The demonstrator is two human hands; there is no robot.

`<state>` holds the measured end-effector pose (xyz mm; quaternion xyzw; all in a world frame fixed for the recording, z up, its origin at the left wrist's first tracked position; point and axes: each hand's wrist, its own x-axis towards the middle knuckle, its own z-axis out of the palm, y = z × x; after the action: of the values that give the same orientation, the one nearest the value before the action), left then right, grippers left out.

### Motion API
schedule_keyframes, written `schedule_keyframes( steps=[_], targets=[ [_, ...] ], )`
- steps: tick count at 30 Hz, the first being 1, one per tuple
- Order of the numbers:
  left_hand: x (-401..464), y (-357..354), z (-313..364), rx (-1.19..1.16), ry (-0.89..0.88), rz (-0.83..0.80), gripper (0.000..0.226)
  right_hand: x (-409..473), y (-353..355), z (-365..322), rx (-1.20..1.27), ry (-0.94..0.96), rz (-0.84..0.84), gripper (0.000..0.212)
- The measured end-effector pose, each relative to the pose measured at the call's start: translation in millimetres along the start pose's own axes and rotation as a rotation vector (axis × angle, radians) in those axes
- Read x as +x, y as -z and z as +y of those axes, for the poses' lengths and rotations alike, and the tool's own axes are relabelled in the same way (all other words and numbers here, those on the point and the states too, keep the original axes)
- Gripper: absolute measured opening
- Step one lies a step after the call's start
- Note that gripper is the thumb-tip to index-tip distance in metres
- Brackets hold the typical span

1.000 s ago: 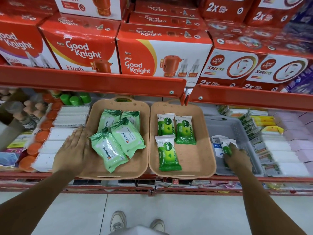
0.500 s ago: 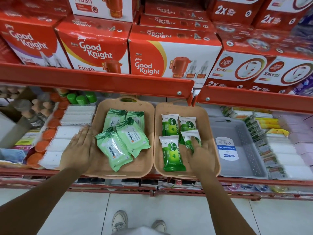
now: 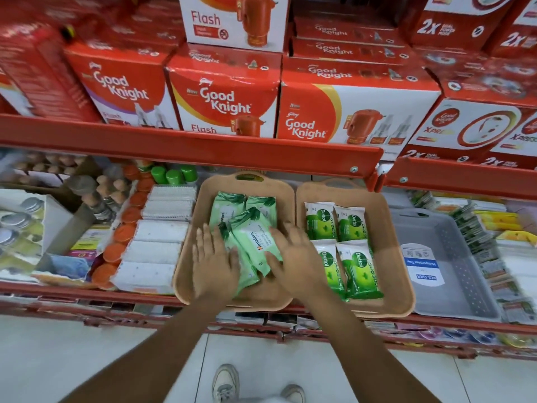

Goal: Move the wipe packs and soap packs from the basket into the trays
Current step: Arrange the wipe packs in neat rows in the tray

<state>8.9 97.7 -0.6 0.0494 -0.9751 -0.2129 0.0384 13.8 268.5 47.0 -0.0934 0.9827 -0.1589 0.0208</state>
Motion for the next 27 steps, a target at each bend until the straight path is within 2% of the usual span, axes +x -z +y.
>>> schedule_keyframes(
  steps=[3, 7, 14, 22, 27],
  targets=[
    [0, -11, 7, -0.176, 0.160, -0.069, 0.069, 20, -8, -12, -0.009, 0.011, -0.107, 0.061],
    [6, -15, 1, -0.232, 0.175, -0.124, 0.065, 32, -14, -22, 0.024, -0.056, -0.232, 0.062],
    [15, -7, -17, -0.172, -0.032, -0.161, 0.063, 22, -22, -35, 0.063, -0.197, -0.190, 0.063],
    [34, 1, -33, 0.087, -0.309, -0.242, 0.067, -6, -27, -48, 0.091, -0.259, -0.236, 0.059],
    [29, 0, -33, 0.091, -0.343, -0.195, 0.078, 14, -30, -49, 0.042, -0.101, -0.115, 0.055]
  ],
)
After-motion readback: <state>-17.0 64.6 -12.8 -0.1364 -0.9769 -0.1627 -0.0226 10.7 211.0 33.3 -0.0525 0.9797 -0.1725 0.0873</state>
